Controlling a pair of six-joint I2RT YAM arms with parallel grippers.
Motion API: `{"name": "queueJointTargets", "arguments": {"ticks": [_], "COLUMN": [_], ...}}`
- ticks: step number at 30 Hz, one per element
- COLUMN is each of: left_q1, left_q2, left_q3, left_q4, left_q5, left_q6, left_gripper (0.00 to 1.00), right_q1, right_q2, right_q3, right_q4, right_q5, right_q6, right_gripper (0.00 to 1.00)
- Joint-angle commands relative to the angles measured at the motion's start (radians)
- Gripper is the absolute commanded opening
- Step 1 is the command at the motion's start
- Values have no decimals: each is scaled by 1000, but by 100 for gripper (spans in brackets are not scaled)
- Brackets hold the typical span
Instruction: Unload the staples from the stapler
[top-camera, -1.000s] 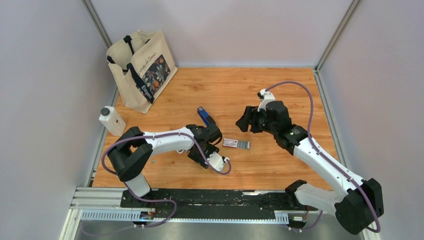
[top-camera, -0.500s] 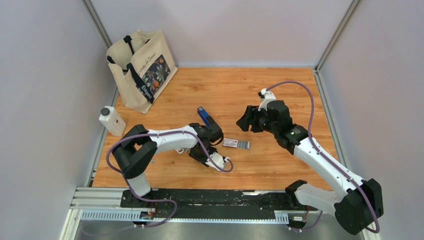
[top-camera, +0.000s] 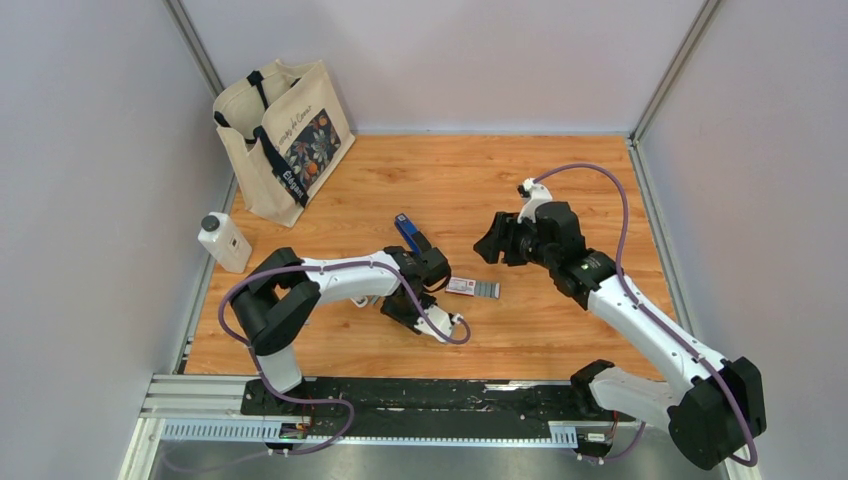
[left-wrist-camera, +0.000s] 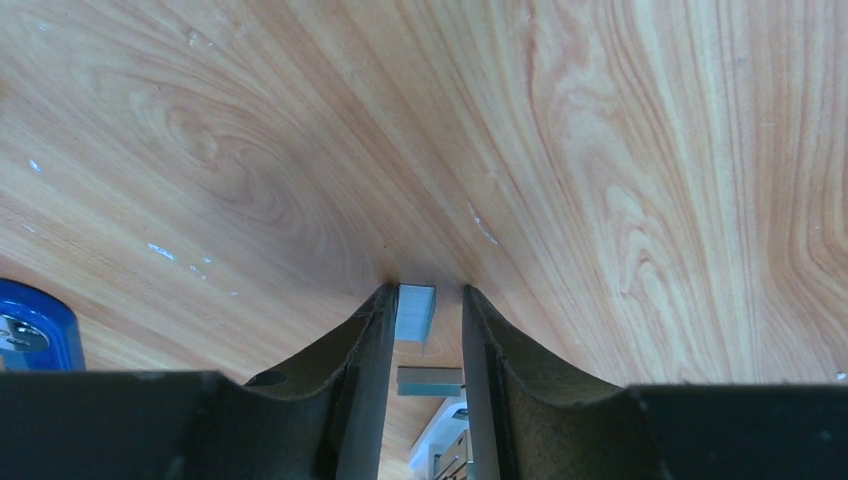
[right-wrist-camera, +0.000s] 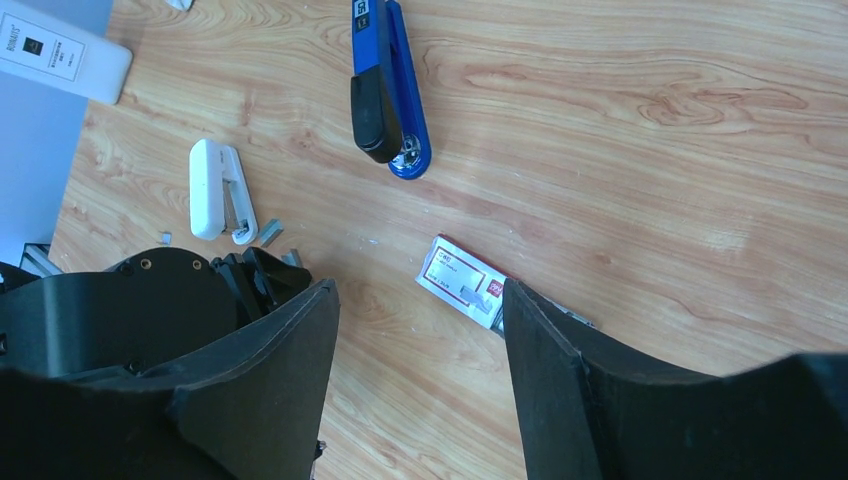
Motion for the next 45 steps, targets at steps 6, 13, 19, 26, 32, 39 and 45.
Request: {"name": "queueJointTargets", "arguments": {"ticks": [6, 13, 19, 26, 32, 39, 45], "left_q1": [-18, -18, -18, -16, -16, 2, 14], "left_q2": [24, 22, -67, -254, -390, -433, -437], "left_q3": [28, 38, 83, 218, 270, 313, 357], "left_q4": [-30, -25, -69, -167, -186, -209, -223], "left_q5": [-6, -46, -55, 55, 175, 319, 452], "left_q6": [-21, -47, -103, -212, -307, -386, -446], "left_gripper": [30, 16, 11, 10, 10, 10, 10], "right_q1": [-14, -17, -20, -19, -3, 40, 70], "right_q2": [-4, 10, 68, 231, 375, 452, 518], "right_q3": [-14, -30, -36, -27, 21, 76, 111], "right_q4": [50, 67, 93, 134, 125, 61, 22], "right_q5": [-28, -31, -30, -54, -48, 38, 94], "right_q6": [11, 13, 14, 40, 48, 62, 77], "right_gripper": [62, 61, 61, 61, 58, 56, 54]}}
